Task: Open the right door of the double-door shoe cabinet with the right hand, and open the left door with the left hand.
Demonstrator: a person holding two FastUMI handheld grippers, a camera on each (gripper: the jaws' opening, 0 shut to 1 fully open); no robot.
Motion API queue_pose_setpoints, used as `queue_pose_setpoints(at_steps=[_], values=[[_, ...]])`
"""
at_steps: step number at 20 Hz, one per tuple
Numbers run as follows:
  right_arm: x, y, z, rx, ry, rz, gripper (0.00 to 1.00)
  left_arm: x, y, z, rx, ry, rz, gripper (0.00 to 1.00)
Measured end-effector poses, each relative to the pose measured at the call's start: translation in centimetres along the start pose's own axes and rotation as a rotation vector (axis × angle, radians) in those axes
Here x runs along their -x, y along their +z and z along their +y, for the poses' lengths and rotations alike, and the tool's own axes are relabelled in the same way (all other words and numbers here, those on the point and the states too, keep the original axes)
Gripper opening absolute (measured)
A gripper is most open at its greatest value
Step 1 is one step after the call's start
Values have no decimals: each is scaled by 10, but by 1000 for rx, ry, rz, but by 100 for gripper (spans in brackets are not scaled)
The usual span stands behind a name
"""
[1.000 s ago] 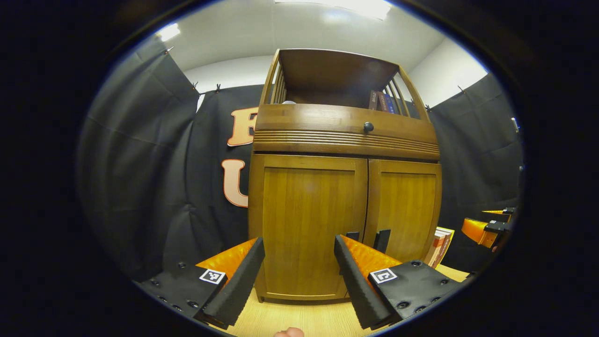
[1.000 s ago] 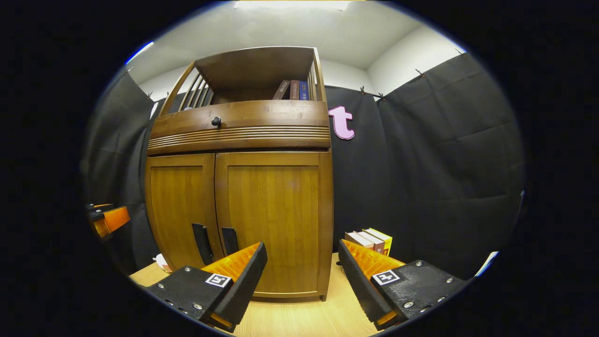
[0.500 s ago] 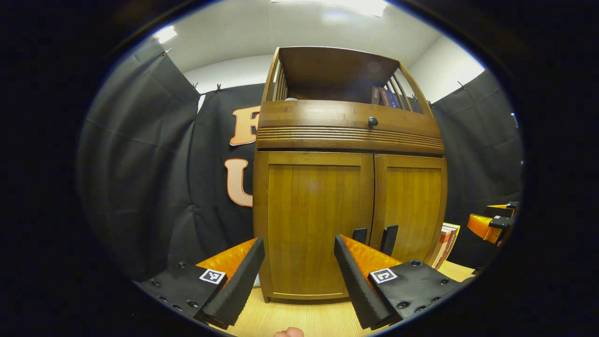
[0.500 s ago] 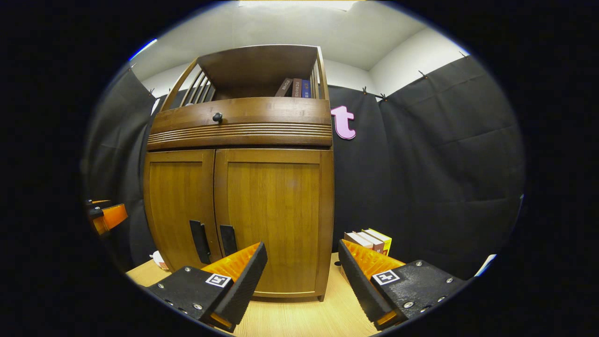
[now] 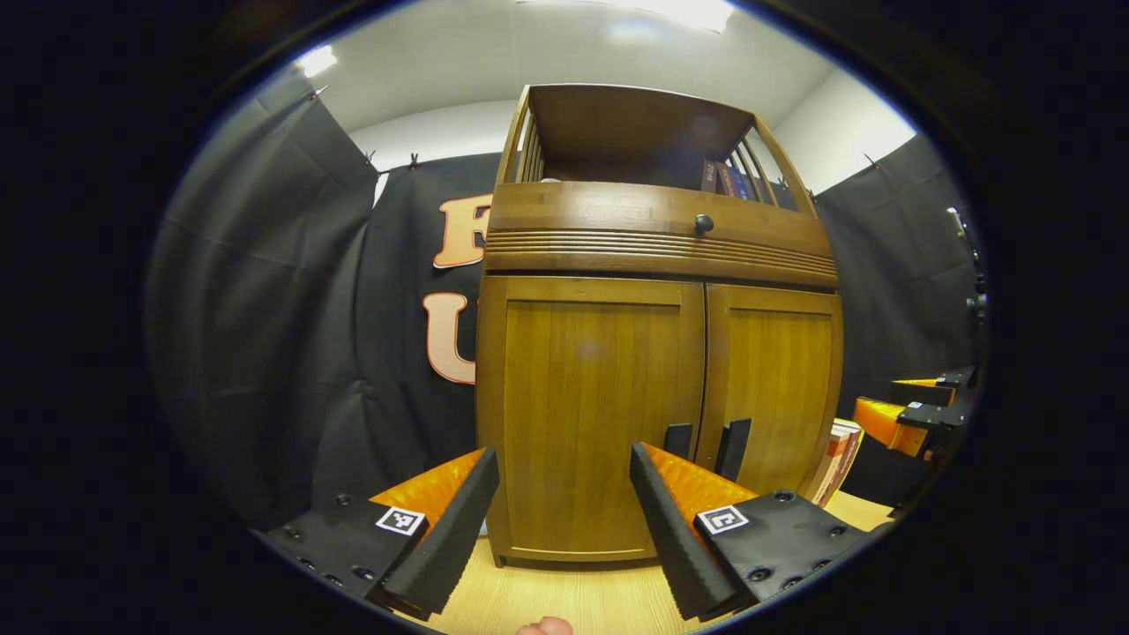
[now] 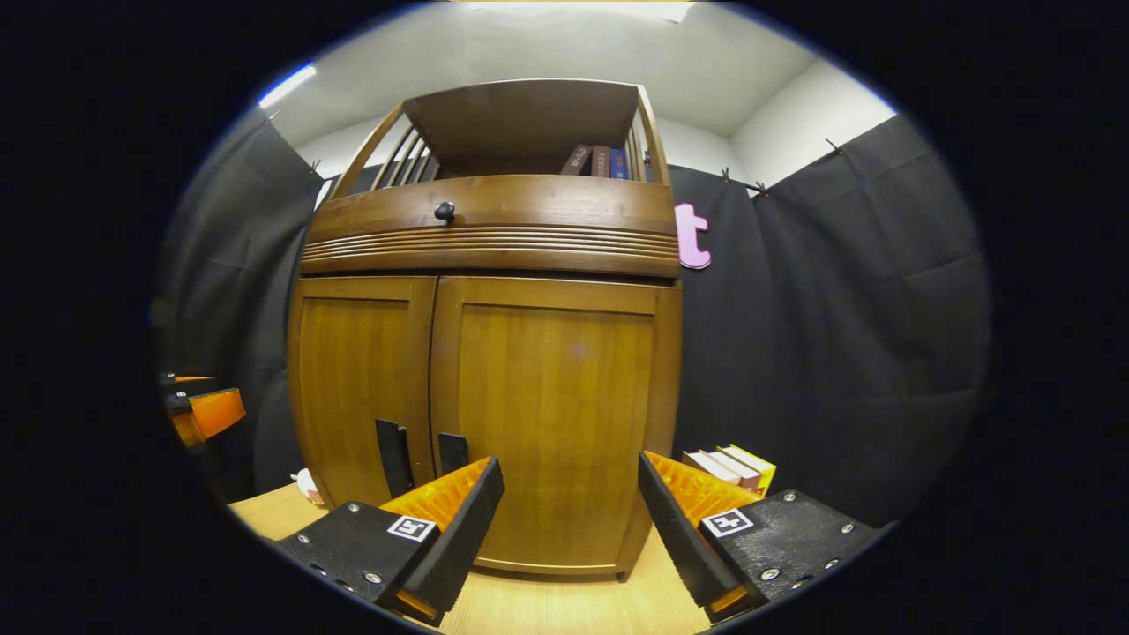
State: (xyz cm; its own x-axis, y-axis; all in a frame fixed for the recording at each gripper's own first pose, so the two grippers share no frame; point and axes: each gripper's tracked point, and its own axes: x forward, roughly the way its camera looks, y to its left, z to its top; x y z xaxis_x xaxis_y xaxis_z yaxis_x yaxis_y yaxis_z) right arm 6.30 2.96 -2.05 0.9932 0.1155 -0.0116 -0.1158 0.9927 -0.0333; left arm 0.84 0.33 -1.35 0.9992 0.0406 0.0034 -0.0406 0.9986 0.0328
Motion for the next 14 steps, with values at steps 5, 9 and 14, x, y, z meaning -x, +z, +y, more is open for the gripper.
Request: queue_pose_setpoints(at_steps=[5,9,14], values=[[-42,-31,52,-54,112,39,94,5,-2,10,12,25,1,96],[-78,-66,85,-50,153,91,98,8,-5,19,12,49,9,94],[-105,-84,99,-23,154,94,98,10,-7,27,5,73,12,94]])
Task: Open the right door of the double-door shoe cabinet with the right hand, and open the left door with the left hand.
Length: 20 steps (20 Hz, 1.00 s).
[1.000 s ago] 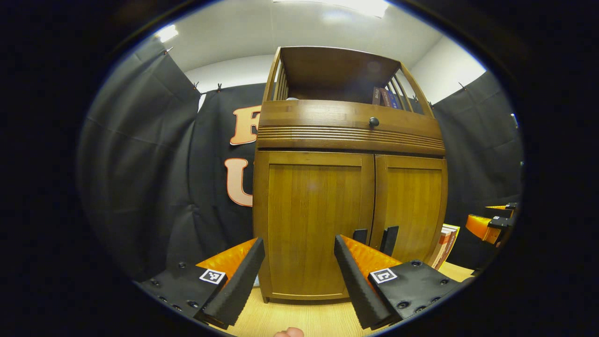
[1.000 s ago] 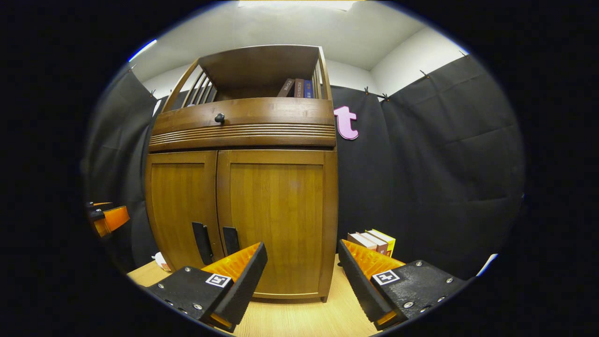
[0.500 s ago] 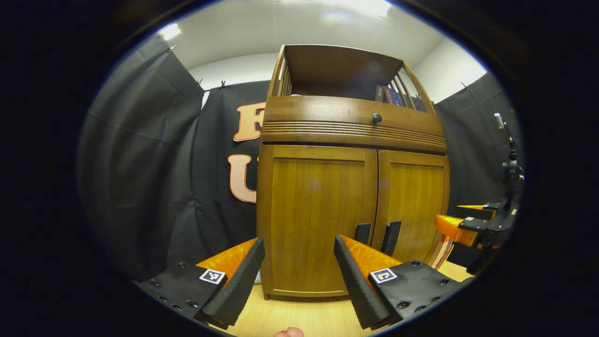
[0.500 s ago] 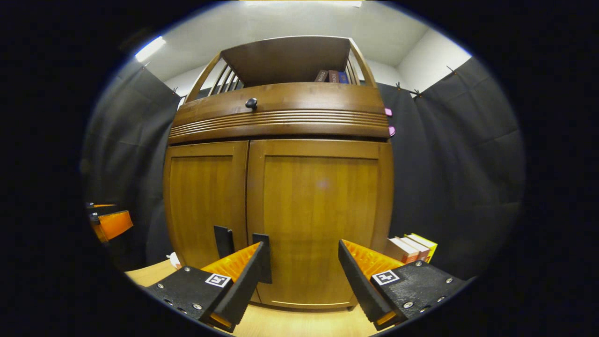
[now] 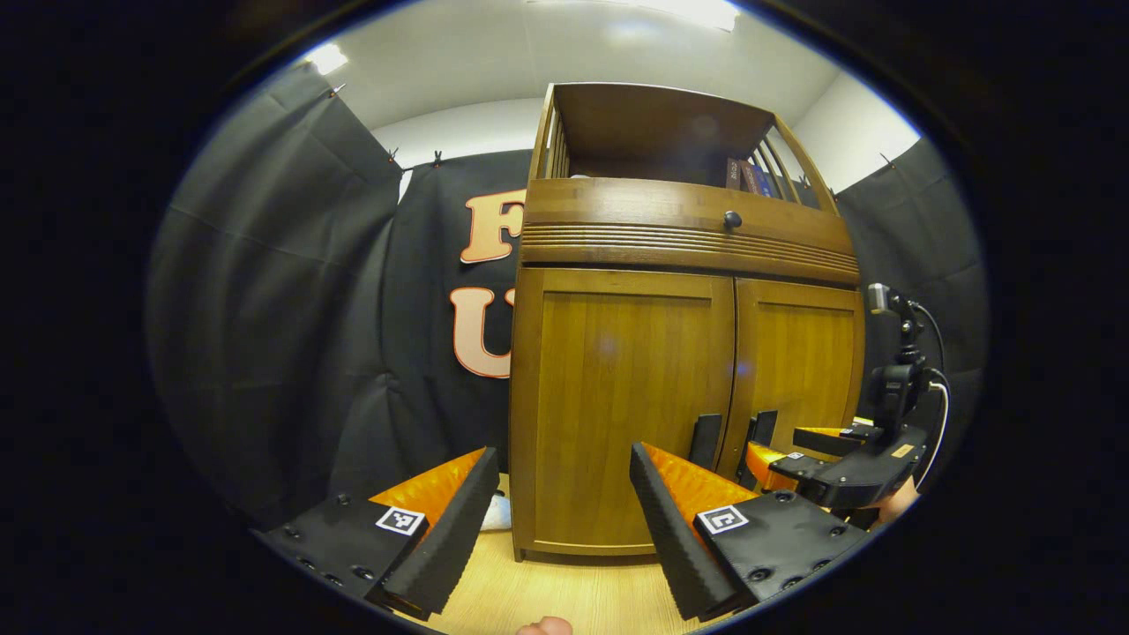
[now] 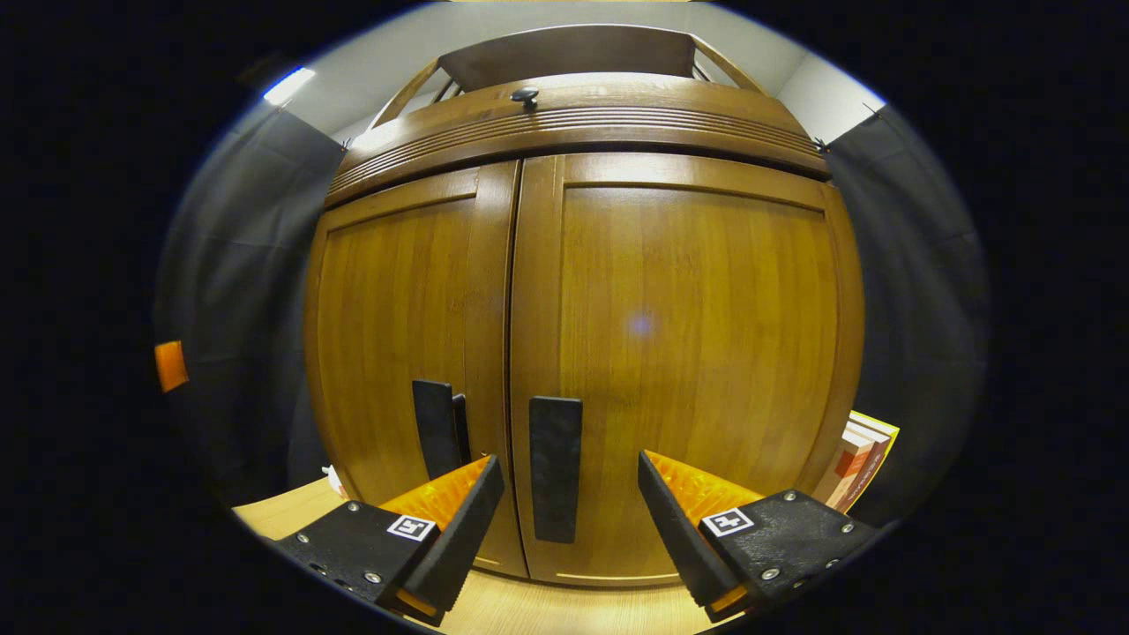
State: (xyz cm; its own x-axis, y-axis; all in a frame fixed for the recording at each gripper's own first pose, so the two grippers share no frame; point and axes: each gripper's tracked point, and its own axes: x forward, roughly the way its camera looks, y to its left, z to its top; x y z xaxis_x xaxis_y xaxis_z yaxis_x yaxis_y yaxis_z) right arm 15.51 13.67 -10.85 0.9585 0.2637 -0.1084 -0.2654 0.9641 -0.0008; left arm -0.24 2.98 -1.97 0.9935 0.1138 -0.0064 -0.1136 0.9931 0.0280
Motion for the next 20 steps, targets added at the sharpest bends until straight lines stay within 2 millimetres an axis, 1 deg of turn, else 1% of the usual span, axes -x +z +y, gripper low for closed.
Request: queue_pose_setpoints(at_steps=[1,2,3,4,5,6,7,9,11,12,13,14,15,17,19,20], values=[[-6,-1,1,3,-3,-4,98,0,-1,1,0,2,1,96],[-11,-2,1,1,-7,-4,98,0,-1,1,0,2,1,94],[-16,-2,-1,-3,-15,-5,98,0,-2,2,0,2,1,94],[-20,-2,-4,-6,-29,-5,98,-1,-1,3,0,2,0,96],[-24,-3,-6,-12,-41,-6,94,0,0,2,-1,1,-3,94],[-27,-3,-8,-23,-48,-6,96,-1,1,3,-2,1,-4,94],[-30,-3,-9,-38,-51,-6,96,-3,-1,3,-3,0,-5,94],[-32,-4,-8,-67,-61,-2,89,-5,-2,3,1,1,-4,94],[-33,-2,-6,-53,-63,-20,75,-7,-2,4,2,1,-2,94],[-34,-2,-6,-41,-68,-22,65,-8,-3,4,1,-1,-1,96],[-35,-3,-2,-39,-69,-20,67,-9,-3,5,0,-1,0,94],[-35,-4,4,-52,-53,-21,61,-10,-3,5,-1,-1,0,94],[-34,-7,8,-62,-48,-14,52,-10,-4,5,-3,-1,0,94],[-35,-7,7,-61,-36,-14,33,-12,-6,5,0,2,1,94],[-35,-8,8,-84,-23,-5,39,-11,-7,5,3,-3,2,94],[-35,-8,9,-83,-21,-5,32,-11,-7,5,2,-4,0,94]])
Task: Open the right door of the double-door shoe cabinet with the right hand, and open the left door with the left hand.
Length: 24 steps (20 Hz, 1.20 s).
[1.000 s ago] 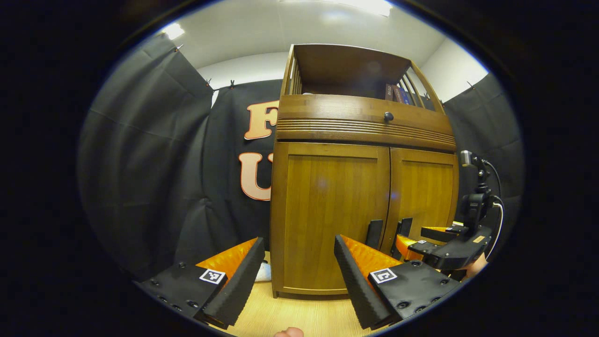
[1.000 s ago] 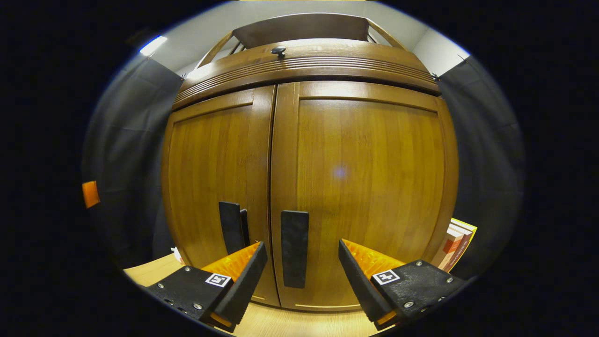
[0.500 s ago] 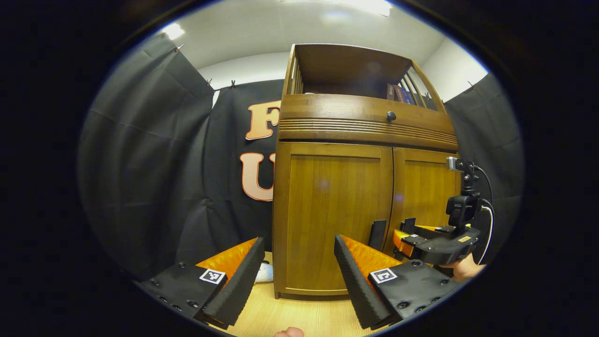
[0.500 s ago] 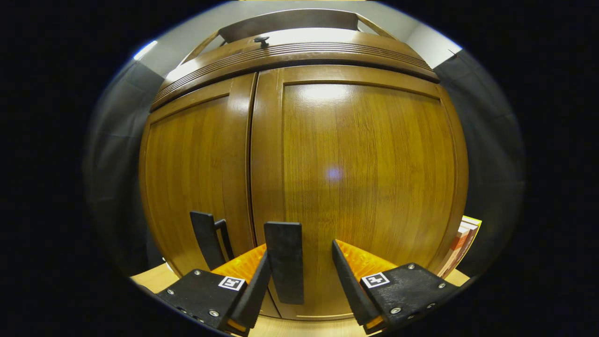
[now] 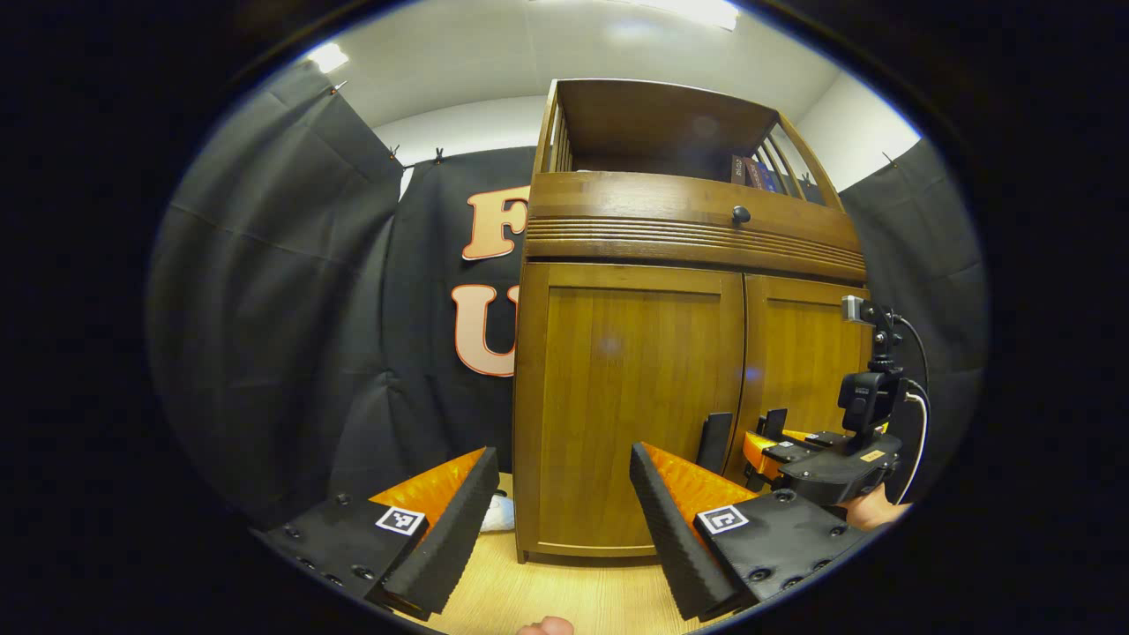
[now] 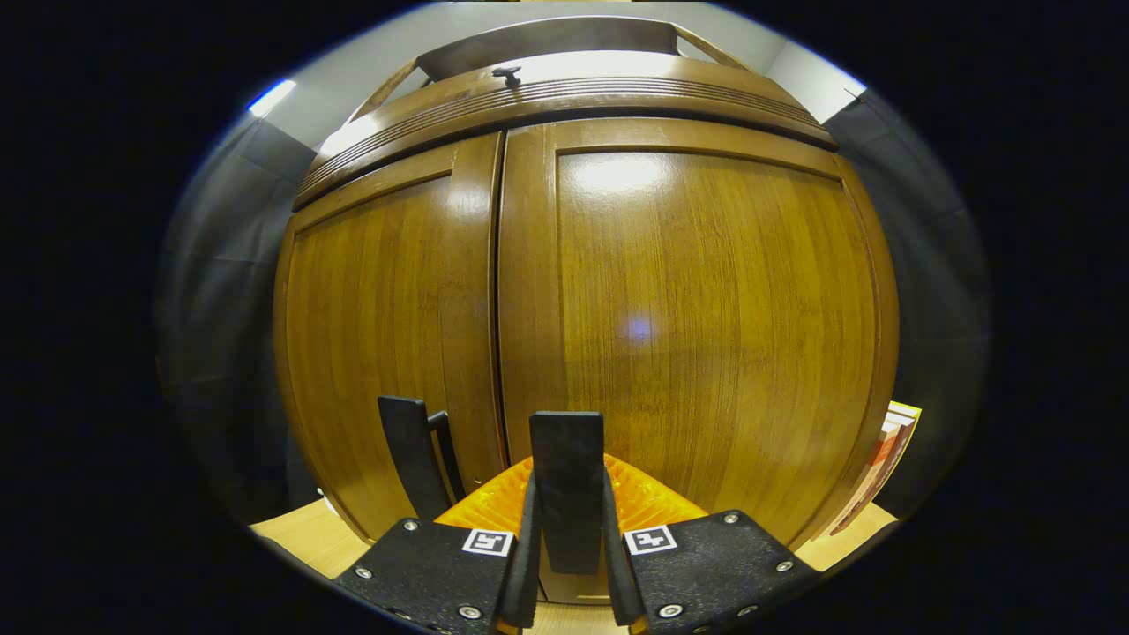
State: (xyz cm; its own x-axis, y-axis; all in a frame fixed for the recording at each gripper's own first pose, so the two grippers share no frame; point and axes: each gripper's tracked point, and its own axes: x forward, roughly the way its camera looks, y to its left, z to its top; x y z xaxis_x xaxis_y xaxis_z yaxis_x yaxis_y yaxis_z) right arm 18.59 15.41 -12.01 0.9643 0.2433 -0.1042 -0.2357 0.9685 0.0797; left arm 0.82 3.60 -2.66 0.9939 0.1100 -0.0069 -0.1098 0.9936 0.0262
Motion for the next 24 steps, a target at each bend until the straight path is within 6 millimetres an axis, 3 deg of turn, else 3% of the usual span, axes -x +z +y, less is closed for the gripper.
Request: queue_pose_setpoints(at_steps=[3,9,11,14,16,17,24], values=[[-1,0,-1,20,-3,-7,24,0,3,-2,0,-8,-5,94],[3,-1,-1,33,12,-4,27,2,7,-3,-6,-17,-13,94],[9,-1,0,34,29,2,21,3,9,-4,-11,-17,-18,94],[23,-1,0,29,63,9,17,4,10,-5,-19,-24,-23,94],[34,-2,0,28,86,13,20,7,15,-6,-29,-27,-29,94],[45,-2,-1,27,97,13,17,9,15,-7,-31,-29,-30,94],[108,-2,-20,33,119,16,20,10,13,-18,-37,-58,-21,95]])
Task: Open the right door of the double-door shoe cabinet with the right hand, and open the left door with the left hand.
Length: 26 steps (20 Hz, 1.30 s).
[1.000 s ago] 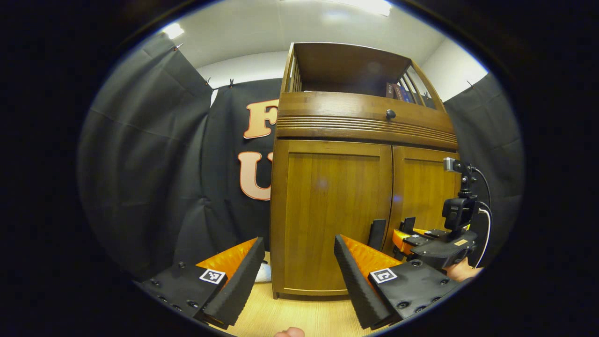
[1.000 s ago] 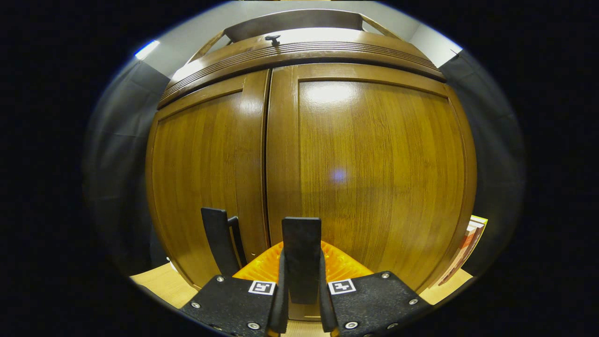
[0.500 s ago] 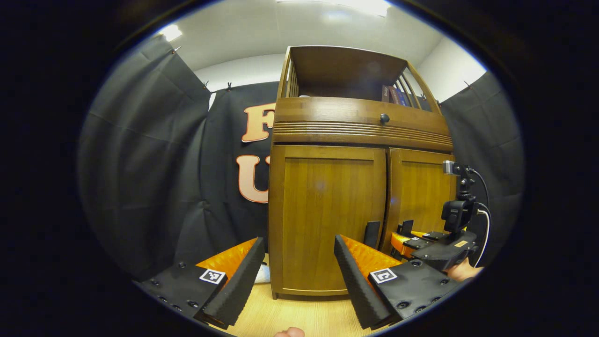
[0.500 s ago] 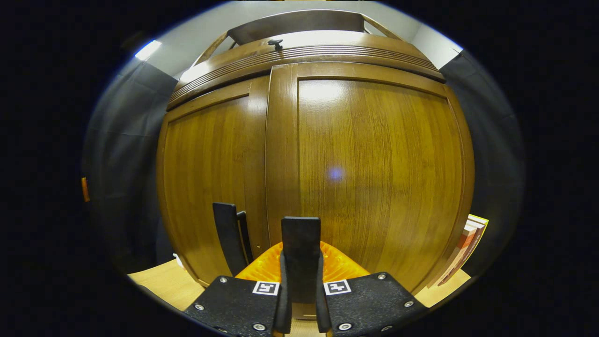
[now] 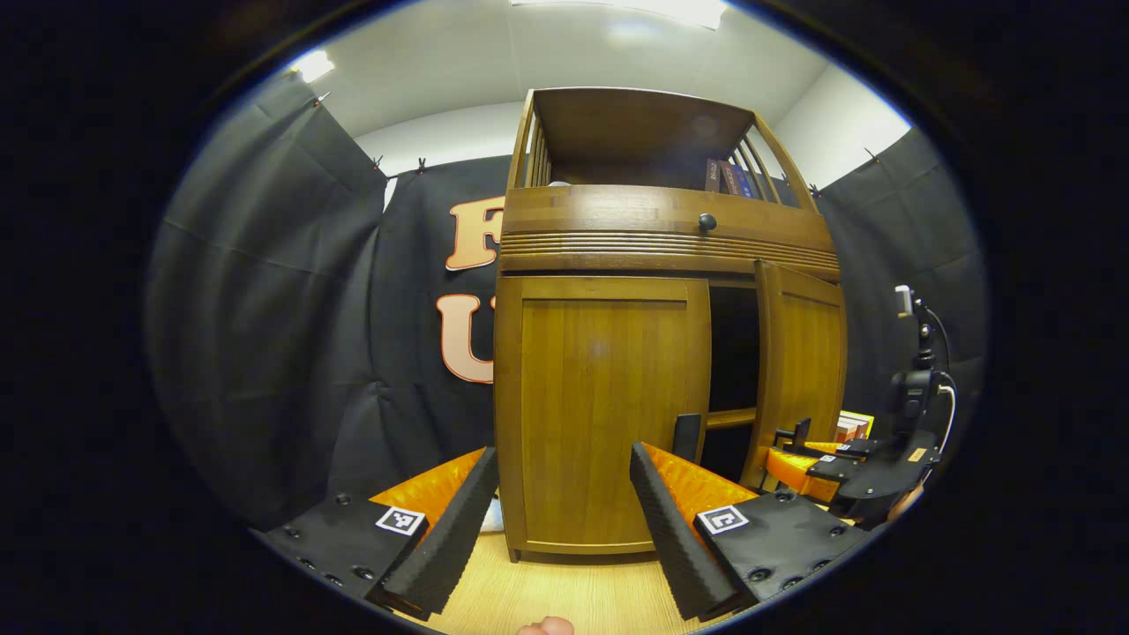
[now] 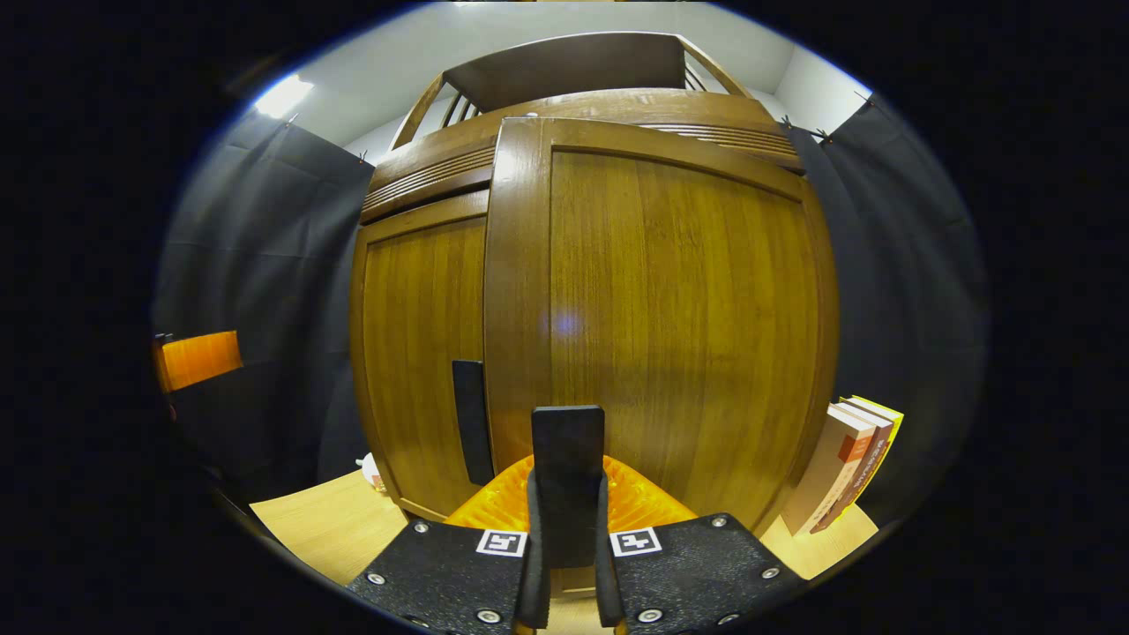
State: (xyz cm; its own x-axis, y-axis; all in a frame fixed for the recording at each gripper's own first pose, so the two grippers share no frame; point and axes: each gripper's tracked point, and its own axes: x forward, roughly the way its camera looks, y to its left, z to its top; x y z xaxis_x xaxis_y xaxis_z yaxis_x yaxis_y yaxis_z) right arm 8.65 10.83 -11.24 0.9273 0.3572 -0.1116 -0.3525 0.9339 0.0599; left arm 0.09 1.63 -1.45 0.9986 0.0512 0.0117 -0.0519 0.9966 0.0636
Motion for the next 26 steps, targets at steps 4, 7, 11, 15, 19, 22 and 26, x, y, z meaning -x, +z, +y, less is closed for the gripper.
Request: queue_pose_setpoints(at_steps=[4,7,11,15,19,22,26], values=[[35,0,-12,0,-10,14,20,0,-1,-17,-6,-27,-1,94],[60,2,-25,14,-33,21,20,0,-2,-26,-4,-48,-1,94],[86,1,-46,23,-73,32,20,0,-5,-45,-3,-75,5,99],[110,1,-67,46,-113,43,23,4,-4,-63,-5,-106,3,96],[130,0,-96,38,-166,41,16,4,-5,-78,-1,-133,-3,94],[147,1,-121,28,-195,37,16,6,-7,-91,2,-151,0,94],[164,2,-163,32,-269,42,2,6,-9,-107,-4,-173,3,99]])
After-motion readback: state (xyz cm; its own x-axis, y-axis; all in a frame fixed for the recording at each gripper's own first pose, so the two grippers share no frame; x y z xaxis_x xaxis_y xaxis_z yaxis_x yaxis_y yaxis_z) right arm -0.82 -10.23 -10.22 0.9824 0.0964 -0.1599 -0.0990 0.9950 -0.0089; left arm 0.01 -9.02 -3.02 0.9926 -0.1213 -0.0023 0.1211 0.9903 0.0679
